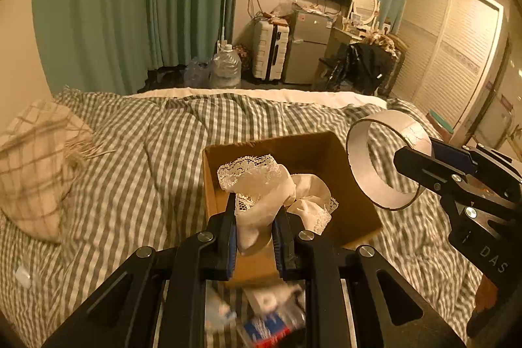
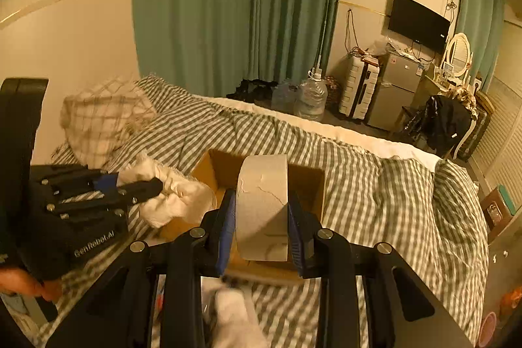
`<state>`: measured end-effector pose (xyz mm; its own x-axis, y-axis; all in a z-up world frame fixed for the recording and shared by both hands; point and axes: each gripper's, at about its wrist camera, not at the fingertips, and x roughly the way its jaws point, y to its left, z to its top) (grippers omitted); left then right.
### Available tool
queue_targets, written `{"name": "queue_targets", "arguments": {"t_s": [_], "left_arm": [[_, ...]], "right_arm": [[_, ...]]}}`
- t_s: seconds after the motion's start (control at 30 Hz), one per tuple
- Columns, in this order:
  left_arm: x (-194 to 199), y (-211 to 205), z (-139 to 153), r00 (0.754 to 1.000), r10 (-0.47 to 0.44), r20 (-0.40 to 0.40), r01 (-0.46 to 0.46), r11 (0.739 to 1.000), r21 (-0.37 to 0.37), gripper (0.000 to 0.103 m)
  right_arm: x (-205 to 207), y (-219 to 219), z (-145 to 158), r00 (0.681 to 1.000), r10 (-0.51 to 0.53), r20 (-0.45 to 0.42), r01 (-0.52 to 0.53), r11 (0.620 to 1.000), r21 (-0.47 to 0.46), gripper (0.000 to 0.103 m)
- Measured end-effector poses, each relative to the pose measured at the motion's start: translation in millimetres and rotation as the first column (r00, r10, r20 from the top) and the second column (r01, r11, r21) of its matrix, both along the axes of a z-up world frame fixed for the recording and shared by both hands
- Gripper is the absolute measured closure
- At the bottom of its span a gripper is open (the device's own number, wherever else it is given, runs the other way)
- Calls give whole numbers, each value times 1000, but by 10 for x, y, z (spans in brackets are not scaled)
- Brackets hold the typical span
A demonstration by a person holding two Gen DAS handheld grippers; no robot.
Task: Organize objects
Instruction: 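Carry the lace cloth and tape roll into the box and open both tools, then grasp the rolled white-grey sock with the right tool while the left tool grasps the black ring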
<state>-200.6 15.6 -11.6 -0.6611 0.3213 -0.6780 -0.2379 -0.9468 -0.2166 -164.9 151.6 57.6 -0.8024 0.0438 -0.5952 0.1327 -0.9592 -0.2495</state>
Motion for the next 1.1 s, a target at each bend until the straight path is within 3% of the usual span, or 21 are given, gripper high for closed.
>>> {"name": "queue_targets", "arguments": {"t_s": [0.17,0.37,0.4,0.47,0.5,0.53,0.6,0.7,0.8,0.87,1.1], "left_arm": [[-442,127,-343,999,-15,46,16,1000,-9,85],[-651,287,-658,997,-43,68,45,998,-35,82],[-653,297,-672,997,-42,68,45,998,-43,76],[-652,306,-683,996,-47,71,50,997,-51,49],[-622,294,-659,997,-36,64,39,998,-53,31],[-583,287,-618,998,-23,51,26,998,-51,21],[-500,220,-524,999,-8,34,9,1000,-25,17],[-372,114,-354,999,18,45,-18,1000,-10,10],[-159,-20,-128,998,63,30,-63,998,-7,2],[-1,-95,-4,997,80,12,-80,997,6,2],[639,-277,307,992,121,-40,-120,993,8,0]], "right_arm": [[-539,162,-319,998,-38,46,40,999,-25,74],[-788,455,-622,993,-73,90,79,995,-65,74],[-794,485,-649,993,-75,88,82,994,-79,74],[-768,516,-654,994,-78,81,85,993,-85,74],[-745,534,-635,993,-89,73,95,992,-82,65],[-709,545,-606,993,-97,68,103,991,-81,45],[-620,567,-503,993,-105,52,110,990,-91,33],[-413,576,-268,992,-118,30,121,989,-90,32],[-142,575,-41,991,-136,-6,135,988,-73,21],[61,569,104,990,-139,-19,137,988,-74,16],[806,538,441,984,-169,-63,166,985,-54,13]]}}
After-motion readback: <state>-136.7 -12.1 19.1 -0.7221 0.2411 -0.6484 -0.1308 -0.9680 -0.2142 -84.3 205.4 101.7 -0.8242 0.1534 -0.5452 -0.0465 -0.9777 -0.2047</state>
